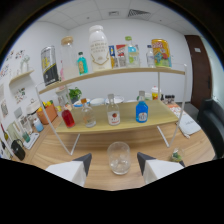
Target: Make me a cup of Mojito.
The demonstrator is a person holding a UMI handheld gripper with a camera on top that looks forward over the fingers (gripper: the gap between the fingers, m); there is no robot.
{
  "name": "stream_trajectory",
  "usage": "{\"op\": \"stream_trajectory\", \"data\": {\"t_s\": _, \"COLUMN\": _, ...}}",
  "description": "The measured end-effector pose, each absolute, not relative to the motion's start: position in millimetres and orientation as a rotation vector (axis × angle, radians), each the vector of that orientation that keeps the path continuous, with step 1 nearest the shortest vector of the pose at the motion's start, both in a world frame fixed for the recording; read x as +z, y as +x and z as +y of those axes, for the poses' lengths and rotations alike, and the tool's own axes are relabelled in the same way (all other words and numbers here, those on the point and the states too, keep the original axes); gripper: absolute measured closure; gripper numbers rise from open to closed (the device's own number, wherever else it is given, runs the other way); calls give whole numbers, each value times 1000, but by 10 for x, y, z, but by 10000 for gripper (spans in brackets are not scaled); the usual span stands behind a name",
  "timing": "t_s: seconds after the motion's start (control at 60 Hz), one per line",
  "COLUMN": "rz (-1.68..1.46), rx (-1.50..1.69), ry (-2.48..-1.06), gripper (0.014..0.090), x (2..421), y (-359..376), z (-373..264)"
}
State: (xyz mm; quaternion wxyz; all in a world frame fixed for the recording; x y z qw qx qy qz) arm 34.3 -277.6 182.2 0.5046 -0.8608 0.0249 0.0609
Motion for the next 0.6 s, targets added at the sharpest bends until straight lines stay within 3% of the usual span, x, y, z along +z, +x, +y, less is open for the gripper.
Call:
{"op": "stream_trajectory", "data": {"t_s": 0.2, "rz": 13, "rx": 120, "ry": -2016, "gripper": 198, "x": 2158, "y": 280, "z": -2024}}
{"op": "stream_trajectory", "data": {"t_s": 0.383, "rz": -3, "rx": 67, "ry": -2032, "gripper": 210, "x": 2072, "y": 319, "z": -1483}}
{"op": "stream_trajectory", "data": {"t_s": 0.6, "rz": -4, "rx": 45, "ry": -2082, "gripper": 425, "x": 1789, "y": 330, "z": -1144}}
